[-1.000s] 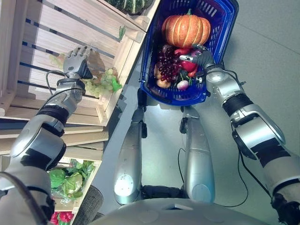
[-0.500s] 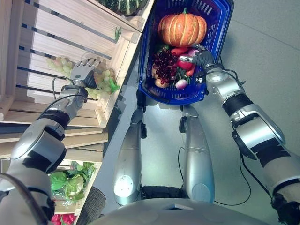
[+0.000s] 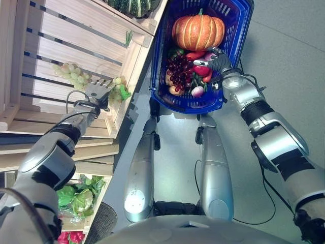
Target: Pick up fruits and vegetables into the basket
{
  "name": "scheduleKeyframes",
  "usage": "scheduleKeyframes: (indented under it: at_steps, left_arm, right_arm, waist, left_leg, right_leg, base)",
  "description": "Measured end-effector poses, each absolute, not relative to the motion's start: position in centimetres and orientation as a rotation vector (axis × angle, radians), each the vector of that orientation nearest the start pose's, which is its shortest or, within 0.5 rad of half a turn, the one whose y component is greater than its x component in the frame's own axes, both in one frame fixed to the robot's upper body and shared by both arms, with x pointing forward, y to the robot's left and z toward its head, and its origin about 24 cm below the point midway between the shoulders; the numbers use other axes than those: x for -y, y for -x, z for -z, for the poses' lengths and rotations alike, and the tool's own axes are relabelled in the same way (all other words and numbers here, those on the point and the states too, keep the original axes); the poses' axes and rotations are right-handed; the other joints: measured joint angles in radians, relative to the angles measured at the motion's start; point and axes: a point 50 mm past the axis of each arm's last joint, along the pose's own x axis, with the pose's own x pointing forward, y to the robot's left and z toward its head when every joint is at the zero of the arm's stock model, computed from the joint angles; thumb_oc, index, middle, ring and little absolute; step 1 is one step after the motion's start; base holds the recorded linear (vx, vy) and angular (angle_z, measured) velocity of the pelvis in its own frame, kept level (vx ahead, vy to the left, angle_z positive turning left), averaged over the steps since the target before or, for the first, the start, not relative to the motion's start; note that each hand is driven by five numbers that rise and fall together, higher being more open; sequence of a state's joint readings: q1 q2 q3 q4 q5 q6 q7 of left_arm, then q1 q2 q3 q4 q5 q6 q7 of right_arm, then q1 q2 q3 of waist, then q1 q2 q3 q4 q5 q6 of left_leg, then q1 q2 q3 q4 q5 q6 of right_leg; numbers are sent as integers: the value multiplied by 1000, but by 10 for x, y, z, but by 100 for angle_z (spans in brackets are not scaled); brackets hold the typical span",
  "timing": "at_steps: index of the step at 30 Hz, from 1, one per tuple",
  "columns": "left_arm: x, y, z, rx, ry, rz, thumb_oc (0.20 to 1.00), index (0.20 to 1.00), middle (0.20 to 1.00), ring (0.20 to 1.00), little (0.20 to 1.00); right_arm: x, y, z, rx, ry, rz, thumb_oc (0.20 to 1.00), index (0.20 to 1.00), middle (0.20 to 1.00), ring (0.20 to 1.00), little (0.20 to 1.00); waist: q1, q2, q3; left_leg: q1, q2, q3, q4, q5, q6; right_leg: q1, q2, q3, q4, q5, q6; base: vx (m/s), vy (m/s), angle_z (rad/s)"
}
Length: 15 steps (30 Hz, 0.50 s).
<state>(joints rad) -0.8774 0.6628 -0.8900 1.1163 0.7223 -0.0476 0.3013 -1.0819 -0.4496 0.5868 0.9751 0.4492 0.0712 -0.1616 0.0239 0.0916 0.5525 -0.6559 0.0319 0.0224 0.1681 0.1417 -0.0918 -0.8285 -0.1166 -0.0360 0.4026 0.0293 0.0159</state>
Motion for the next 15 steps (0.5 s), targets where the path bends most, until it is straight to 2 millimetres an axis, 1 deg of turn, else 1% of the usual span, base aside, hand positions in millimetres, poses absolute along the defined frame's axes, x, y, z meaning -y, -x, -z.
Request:
scheduleKeyframes:
  at_steps: [5, 6, 8, 11, 13, 15]
  left_arm:
    - [-261, -371, -81, -72, -2011, 48, 1000, 1000, 1000, 1000, 1000]
    - [-263, -370, -81, -73, -2031, 17, 1000, 1000, 1000, 1000, 1000]
    - [-266, -369, -81, -74, -2049, -37, 1000, 1000, 1000, 1000, 1000]
    - [-268, -368, -82, -64, -2060, -106, 1000, 1000, 1000, 1000, 1000]
    - [-266, -367, -82, -46, -2062, -145, 1000, 1000, 1000, 1000, 1000]
    - [-264, -368, -81, -45, -2068, -157, 1000, 1000, 1000, 1000, 1000]
  right_arm:
    - [167, -416, -163, -37, 423, 13, 1000, 1000, 1000, 1000, 1000]
    - [167, -416, -163, -40, 397, 12, 1000, 1000, 1000, 1000, 1000]
    - [165, -415, -164, -47, 322, -7, 1000, 1000, 1000, 1000, 1000]
    - [157, -415, -167, -42, 200, -81, 1000, 1000, 1000, 1000, 1000]
    - [147, -411, -167, -23, 85, -165, 1000, 1000, 1000, 1000, 1000]
    - [139, -408, -169, 0, 27, -221, 1000, 1000, 1000, 1000, 1000]
  waist:
    - [0, 0, 0]
    - [0, 0, 0]
    - [0, 0, 0]
    - [0, 0, 0]
    - [1, 0, 0]
    - [-1, 0, 0]
  left_leg:
    - [-5, 3, 1, 0, -2, -1]
    - [-7, 4, 0, 0, -3, -2]
    - [-13, 5, -1, 0, -4, -3]
    - [-23, 6, -2, 0, -4, -3]
    - [-26, 6, -7, 1, -5, -4]
    - [-31, 6, -9, 1, -6, -4]
  right_leg:
    - [-3, 4, 0, -1, 0, 1]
    - [-5, 5, 0, -2, 0, 0]
    - [-10, 6, 0, -3, 0, 0]
    - [-20, 8, 0, -3, 3, -4]
    - [-20, 8, -3, -7, 3, -5]
    - [-20, 9, -5, -11, 5, -6]
  base:
    - [-4, -6, 0]
    - [0, 0, 0]
    - [-12, -16, -1]
    - [-9, -13, 0]
    - [-12, -20, 1]
    - [-15, -23, 1]
